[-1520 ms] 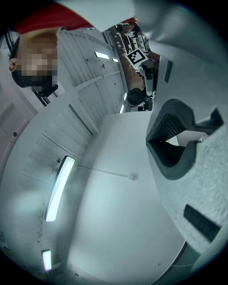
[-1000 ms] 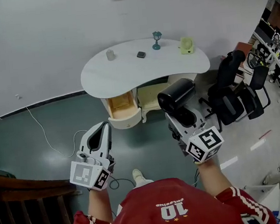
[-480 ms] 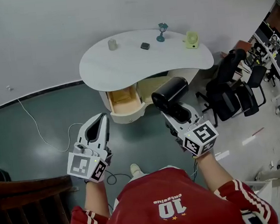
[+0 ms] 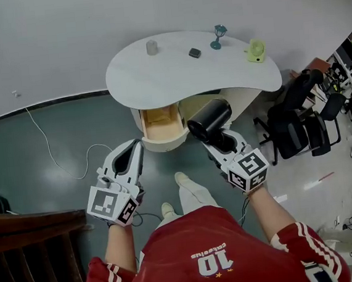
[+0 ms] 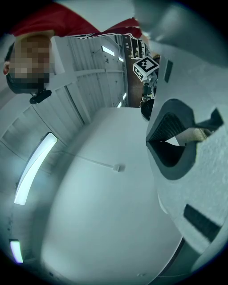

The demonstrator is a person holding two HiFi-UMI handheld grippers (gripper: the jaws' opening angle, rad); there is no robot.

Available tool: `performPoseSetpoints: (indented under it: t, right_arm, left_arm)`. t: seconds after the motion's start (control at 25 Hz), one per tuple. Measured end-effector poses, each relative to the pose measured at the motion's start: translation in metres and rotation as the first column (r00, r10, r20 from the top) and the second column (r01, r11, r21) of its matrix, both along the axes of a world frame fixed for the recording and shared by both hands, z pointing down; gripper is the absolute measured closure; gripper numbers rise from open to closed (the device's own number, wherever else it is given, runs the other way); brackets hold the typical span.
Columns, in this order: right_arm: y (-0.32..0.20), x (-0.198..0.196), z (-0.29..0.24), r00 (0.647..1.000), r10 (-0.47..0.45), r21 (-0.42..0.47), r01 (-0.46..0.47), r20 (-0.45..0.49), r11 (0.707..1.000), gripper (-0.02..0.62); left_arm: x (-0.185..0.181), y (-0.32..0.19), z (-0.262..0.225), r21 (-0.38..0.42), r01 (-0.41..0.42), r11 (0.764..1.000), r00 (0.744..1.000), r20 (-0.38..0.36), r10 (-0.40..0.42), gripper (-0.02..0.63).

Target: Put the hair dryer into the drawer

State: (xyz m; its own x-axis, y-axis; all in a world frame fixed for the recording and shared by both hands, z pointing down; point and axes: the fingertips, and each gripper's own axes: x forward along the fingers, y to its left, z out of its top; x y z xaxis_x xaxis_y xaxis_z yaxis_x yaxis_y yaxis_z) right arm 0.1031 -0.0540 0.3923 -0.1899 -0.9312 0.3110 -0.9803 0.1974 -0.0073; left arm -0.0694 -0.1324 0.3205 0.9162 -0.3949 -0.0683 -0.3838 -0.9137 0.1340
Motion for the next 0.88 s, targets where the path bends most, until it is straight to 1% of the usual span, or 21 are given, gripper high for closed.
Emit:
performPoseSetpoints:
  t: [0.16, 0.24, 0.32, 0.44, 0.52, 0.6, 0.8, 0.88]
  right_arm:
    - [-0.022, 0.013, 0.021, 0.996, -0.087, -0.038, 0.087, 0.002, 0.996, 0.431]
    - [-0.036, 0.021, 0.033, 0.991, -0.136, -0.059, 0.136, -0.004, 0.989, 0.431]
    - [-0.051, 0.028, 0.047, 0.982, -0.19, -0.081, 0.189, -0.004, 0.979, 0.431]
    - [-0.074, 0.041, 0.071, 0.965, -0.262, -0.117, 0.261, 0.002, 0.958, 0.431]
    - [-0.087, 0.049, 0.089, 0.951, -0.308, -0.147, 0.303, -0.011, 0.942, 0.431]
    - [-0.096, 0.05, 0.105, 0.934, -0.357, -0.172, 0.347, -0.026, 0.922, 0.431]
    - [-0.111, 0.04, 0.143, 0.881, -0.47, -0.226, 0.447, -0.059, 0.866, 0.431]
    - [-0.116, 0.034, 0.156, 0.859, -0.509, -0.252, 0.481, -0.058, 0.84, 0.431]
  left_arm:
    - [0.017, -0.009, 0.01, 0.007, 0.043, 0.999, 0.999, 0.032, -0.043, 0.6]
    - [0.028, -0.018, 0.018, -0.008, 0.07, 0.998, 0.997, 0.04, -0.07, 0.6]
    - [0.041, -0.03, 0.028, -0.037, 0.087, 0.996, 0.996, 0.031, -0.086, 0.6]
    - [0.062, -0.049, 0.042, -0.078, 0.093, 0.993, 0.996, -0.005, -0.094, 0.6]
    - [0.072, -0.06, 0.051, -0.09, 0.112, 0.99, 0.994, -0.003, -0.113, 0.6]
    - [0.077, -0.068, 0.059, -0.09, 0.131, 0.987, 0.991, 0.021, -0.129, 0.6]
    - [0.077, -0.078, 0.078, -0.079, 0.165, 0.983, 0.984, 0.079, -0.159, 0.6]
    - [0.075, -0.08, 0.084, -0.077, 0.183, 0.98, 0.98, 0.097, -0.175, 0.6]
